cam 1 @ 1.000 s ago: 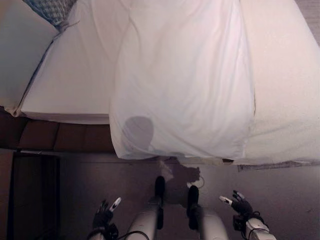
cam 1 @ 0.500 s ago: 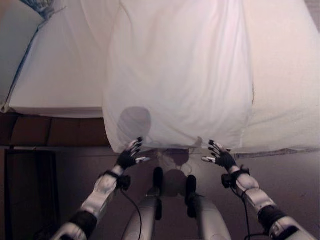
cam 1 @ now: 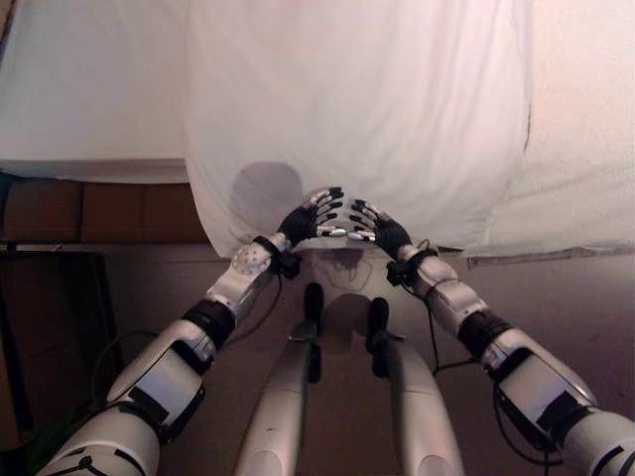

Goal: Make the bed

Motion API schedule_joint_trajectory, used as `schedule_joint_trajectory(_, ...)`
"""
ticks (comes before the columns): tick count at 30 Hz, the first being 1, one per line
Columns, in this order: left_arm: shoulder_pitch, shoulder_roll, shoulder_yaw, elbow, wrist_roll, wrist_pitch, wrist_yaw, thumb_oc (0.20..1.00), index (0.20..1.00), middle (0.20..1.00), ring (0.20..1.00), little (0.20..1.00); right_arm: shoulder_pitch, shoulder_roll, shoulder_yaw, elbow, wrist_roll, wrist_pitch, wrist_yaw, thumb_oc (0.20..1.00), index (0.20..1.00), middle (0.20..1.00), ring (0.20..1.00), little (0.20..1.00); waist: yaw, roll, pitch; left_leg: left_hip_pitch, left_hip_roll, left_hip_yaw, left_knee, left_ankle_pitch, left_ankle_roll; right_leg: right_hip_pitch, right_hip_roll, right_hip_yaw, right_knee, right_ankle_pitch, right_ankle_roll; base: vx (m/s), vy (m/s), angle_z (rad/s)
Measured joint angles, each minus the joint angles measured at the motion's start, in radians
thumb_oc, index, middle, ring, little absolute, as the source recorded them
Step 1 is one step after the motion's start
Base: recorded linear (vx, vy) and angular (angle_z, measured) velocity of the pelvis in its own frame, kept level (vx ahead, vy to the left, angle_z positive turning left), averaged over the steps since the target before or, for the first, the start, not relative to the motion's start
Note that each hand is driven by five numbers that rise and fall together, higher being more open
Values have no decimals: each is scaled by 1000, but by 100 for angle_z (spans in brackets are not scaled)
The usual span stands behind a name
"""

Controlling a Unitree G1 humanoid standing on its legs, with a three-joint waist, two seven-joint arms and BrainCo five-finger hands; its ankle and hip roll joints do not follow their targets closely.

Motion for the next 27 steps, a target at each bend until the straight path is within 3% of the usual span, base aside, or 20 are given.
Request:
schedule_joint_trajectory(4, -6, -4, 5, 9, 1, 0, 19, 1000, 1000, 1000, 1000, 1000, -20, 0, 2, 14, 8, 4, -6, 1000, 1000, 1000, 1000, 1000, -1, -1, 1, -23, -1, 2, 15, -1, 1, -22, -1, 2, 11, -1, 1, 8, 2, 1)
schedule_joint_trajectory(6, -80, -7, 4, 116, 61, 1, 88, 1000, 1000, 1000, 1000, 1000, -133, 11, 2, 98, 7, 15, -42, 1000, 1000, 1000, 1000, 1000, -20, -8, 8, -100, 0, 0, 72, -5, 5, -88, -6, 1, 53, 1, 1, 43, 6, 4)
schedule_joint_trajectory(7, -157, -8, 4, 170, 167, 2, 165, 1000, 1000, 1000, 1000, 1000, -222, 17, -23, 162, -9, 14, -92, 1000, 1000, 1000, 1000, 1000, -21, -8, 8, -146, 0, 1, 93, -6, 4, -134, -8, 2, 74, -3, -4, 41, 19, -1)
schedule_joint_trajectory(10, -225, 3, 47, 170, 278, -17, 310, 1000, 1000, 1000, 1000, 1000, -320, -3, -70, 181, -72, -8, -197, 1000, 1000, 1000, 1000, 1000, -21, -12, 11, -212, 4, 14, 119, 0, 7, -203, -8, 6, 99, 9, -7, 0, 0, 0)
schedule_joint_trajectory(14, -239, 6, 45, 211, 343, -17, 387, 1000, 1000, 1000, 1000, 1000, -339, -6, -59, 255, -183, -8, -267, 1000, 1000, 1000, 1000, 1000, -22, -13, 12, -209, 6, 19, 117, -2, 10, -198, -8, 8, 95, 10, -8, 33, -5, -4)
schedule_joint_trajectory(19, -255, 49, 57, 252, 401, -18, 438, 1000, 1000, 1000, 1000, 1000, -353, -42, -64, 301, -225, -9, -315, 1000, 1000, 1000, 1000, 1000, -26, -13, 12, -205, 7, 19, 116, -2, 10, -195, -7, 8, 93, 10, -8, 31, -5, -1)
schedule_joint_trajectory(20, -250, 52, 115, 282, 386, -21, 440, 1000, 1000, 1000, 1000, 1000, -354, -49, -71, 331, -228, -6, -320, 1000, 1000, 1000, 1000, 1000, -26, -13, 12, -196, 9, 20, 112, -2, 10, -185, -6, 8, 89, 11, -9, 0, 0, 0)
schedule_joint_trajectory(27, -204, 138, 236, 328, 336, -15, 462, 1000, 1000, 1000, 1000, 1000, -317, -99, -133, 390, -250, -2, -353, 1000, 1000, 1000, 1000, 1000, -31, -14, 12, -101, 15, 20, 25, 21, 9, -98, 5, 5, 14, 37, -8, 48, -33, -4)
